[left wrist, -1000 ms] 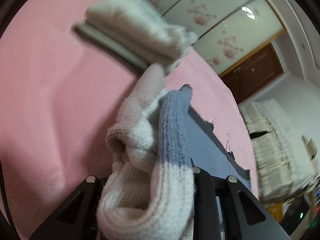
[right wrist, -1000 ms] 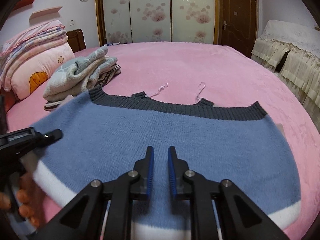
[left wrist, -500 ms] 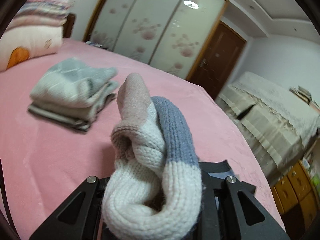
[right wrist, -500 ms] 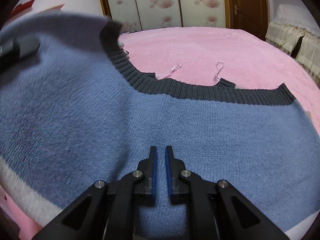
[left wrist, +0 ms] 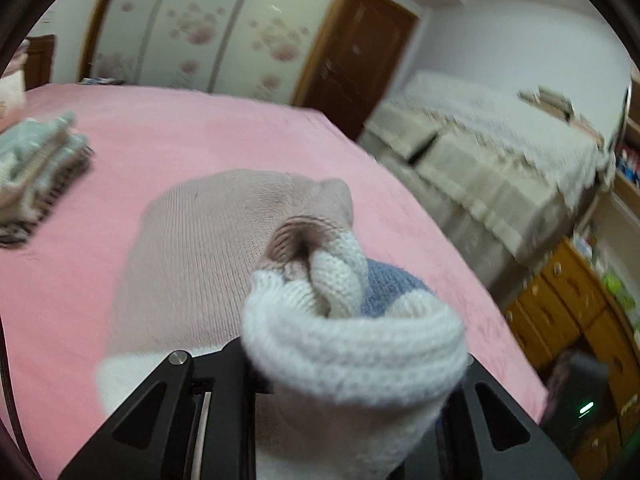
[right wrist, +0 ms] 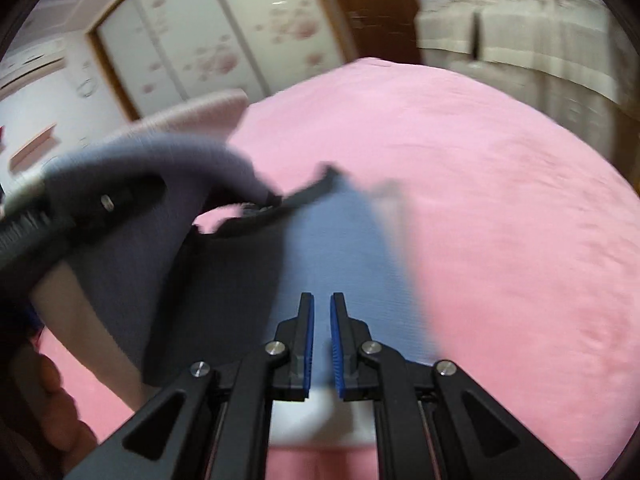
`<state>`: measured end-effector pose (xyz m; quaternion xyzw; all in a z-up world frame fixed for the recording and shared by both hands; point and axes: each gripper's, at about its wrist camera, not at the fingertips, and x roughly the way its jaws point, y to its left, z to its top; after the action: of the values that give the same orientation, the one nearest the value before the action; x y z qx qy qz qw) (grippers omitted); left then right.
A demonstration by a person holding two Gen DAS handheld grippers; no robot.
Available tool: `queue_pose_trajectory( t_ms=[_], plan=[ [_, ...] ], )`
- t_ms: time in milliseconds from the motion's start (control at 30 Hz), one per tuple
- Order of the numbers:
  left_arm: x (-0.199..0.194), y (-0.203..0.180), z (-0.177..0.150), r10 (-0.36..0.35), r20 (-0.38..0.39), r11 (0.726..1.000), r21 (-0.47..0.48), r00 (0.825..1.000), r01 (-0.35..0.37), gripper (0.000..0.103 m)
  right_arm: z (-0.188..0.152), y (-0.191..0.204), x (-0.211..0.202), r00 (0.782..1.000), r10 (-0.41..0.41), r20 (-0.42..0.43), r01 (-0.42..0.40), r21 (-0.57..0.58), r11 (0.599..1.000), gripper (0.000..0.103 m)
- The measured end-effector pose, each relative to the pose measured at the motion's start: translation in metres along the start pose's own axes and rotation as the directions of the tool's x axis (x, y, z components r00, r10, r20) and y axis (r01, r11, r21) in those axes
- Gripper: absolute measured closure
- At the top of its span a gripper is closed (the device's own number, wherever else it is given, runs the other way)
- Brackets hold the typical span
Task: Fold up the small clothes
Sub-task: 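Lift the side edge with the left gripper and fold it across the sweater, then open the left gripper while the right gripper grasps the opposite side edge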
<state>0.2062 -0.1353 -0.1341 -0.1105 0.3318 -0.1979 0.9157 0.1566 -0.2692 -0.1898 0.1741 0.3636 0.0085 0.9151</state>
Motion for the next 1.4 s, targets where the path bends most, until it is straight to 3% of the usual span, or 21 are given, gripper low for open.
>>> queue_pose_trajectory(
  t_ms=[167,267,400,500,767,900,1033,1067,1100,1167,1300,1400],
  plan=[
    [0.038,-0.029,-0.035,0.017,-0.144,0.997,0.077,0.989,-0.006,0.083,-0.008,-0.039,-0.012,0.999,-0.026,-0.029,0.028,0.057,0.998,0.095],
    [0.036,-0.023,-0.036,0.007,-0.146,0.999,0.048,0.989,0.000,0.083,-0.009,-0.045,-0.012,0.999,0.021,-0.045,-0.018,0.077,0.997,0.095],
    [0.027,0.000,-0.020,-0.048,-0.138,0.995,-0.090,0.989,0.036,0.082,0.002,-0.039,-0.003,0.993,0.106,-0.053,-0.103,0.069,0.992,0.092],
    [0.023,0.008,-0.016,-0.059,-0.135,0.990,-0.132,0.989,0.041,0.081,0.016,-0.038,0.007,0.989,0.133,-0.059,-0.130,0.054,0.990,0.092],
    [0.040,-0.013,-0.030,-0.021,-0.171,0.997,-0.071,0.985,0.009,0.076,0.036,-0.038,0.002,0.996,0.091,-0.021,-0.091,0.009,0.996,0.092],
    [0.040,-0.015,-0.039,-0.017,-0.179,0.998,-0.063,0.984,0.006,0.074,0.032,-0.045,0.001,0.994,0.090,-0.064,-0.090,0.009,0.996,0.092],
    [0.037,-0.010,-0.035,-0.051,-0.207,0.995,-0.099,0.977,0.031,0.058,0.033,-0.050,0.004,0.982,0.154,-0.111,-0.148,0.063,0.987,0.092],
    [0.037,-0.011,-0.035,-0.056,-0.214,0.994,-0.098,0.975,0.036,0.046,0.035,-0.051,0.004,0.978,0.172,-0.117,-0.163,0.085,0.983,0.092],
    [0.034,-0.012,-0.037,-0.082,-0.223,0.994,-0.092,0.971,0.063,0.027,0.036,-0.054,0.004,0.974,0.195,-0.119,-0.182,0.111,0.977,0.092],
    [0.025,-0.015,-0.042,-0.115,-0.219,0.992,-0.084,0.969,0.098,0.015,0.039,-0.060,0.003,0.964,0.237,-0.117,-0.215,0.174,0.961,0.090],
    [0.001,-0.029,-0.055,-0.134,-0.241,0.989,0.027,0.961,0.144,0.015,0.045,-0.068,-0.005,0.953,0.283,-0.105,-0.251,0.249,0.936,0.074],
    [-0.024,-0.020,-0.059,-0.128,-0.214,0.989,0.041,0.968,0.140,0.015,0.048,-0.070,-0.009,0.944,0.308,-0.117,-0.269,0.264,0.926,0.071]
  ],
)
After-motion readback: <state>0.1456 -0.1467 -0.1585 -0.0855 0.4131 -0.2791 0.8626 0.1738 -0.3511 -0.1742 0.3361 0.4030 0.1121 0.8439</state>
